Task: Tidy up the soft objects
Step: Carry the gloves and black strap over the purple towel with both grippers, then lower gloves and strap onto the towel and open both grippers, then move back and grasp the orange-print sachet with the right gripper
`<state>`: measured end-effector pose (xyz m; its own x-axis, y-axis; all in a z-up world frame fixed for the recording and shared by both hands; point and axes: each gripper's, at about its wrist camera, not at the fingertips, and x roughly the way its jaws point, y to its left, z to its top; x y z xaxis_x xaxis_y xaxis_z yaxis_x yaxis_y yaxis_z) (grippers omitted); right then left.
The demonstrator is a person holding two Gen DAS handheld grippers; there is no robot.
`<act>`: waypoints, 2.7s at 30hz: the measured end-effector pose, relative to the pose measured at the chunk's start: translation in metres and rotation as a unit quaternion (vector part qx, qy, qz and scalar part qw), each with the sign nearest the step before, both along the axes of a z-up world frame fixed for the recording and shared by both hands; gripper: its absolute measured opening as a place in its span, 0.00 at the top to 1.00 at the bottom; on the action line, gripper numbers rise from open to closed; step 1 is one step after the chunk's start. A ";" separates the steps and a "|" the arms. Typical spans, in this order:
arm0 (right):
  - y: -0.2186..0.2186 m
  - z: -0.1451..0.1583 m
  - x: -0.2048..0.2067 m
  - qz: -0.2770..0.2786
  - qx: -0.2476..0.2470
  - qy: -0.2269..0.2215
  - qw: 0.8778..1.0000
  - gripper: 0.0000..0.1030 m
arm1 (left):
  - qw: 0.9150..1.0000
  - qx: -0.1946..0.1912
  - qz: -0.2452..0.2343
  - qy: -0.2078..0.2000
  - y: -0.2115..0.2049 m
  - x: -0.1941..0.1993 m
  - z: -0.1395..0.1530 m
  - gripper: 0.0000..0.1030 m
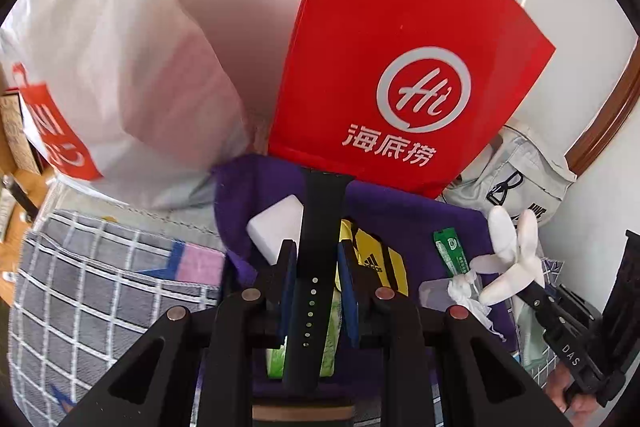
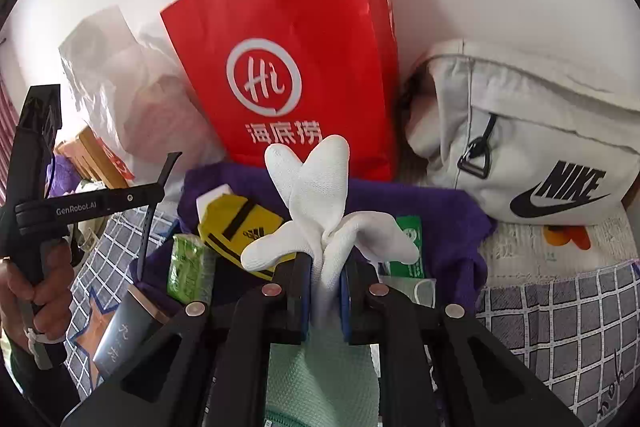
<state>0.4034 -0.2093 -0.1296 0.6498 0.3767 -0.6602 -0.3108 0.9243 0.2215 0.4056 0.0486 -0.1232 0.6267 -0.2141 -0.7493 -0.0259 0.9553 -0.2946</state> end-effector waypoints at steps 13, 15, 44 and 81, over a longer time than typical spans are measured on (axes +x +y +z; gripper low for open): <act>0.017 -0.043 0.020 0.021 -0.005 0.069 0.997 0.85 | 0.999 -0.021 -0.008 0.044 0.003 0.021 -0.026 0.80; 0.016 -0.045 0.022 0.021 0.005 0.076 0.997 0.85 | 0.999 -0.020 -0.015 0.046 0.000 0.022 -0.028 0.80; -0.003 -0.014 -0.015 -0.031 0.028 0.047 0.998 0.42 | 0.999 -0.009 -0.028 0.023 -0.011 -0.009 0.019 0.57; 0.104 -0.092 -0.232 0.067 -0.153 0.024 0.986 0.72 | 0.998 0.019 -0.029 0.056 0.014 -0.229 -0.029 0.54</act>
<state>0.1717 -0.1058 -0.2220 0.5730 0.2351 -0.7851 -0.4310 0.9012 -0.0448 0.1766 0.0625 -0.1517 0.5258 -0.2180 -0.8222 -0.0019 0.9663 -0.2574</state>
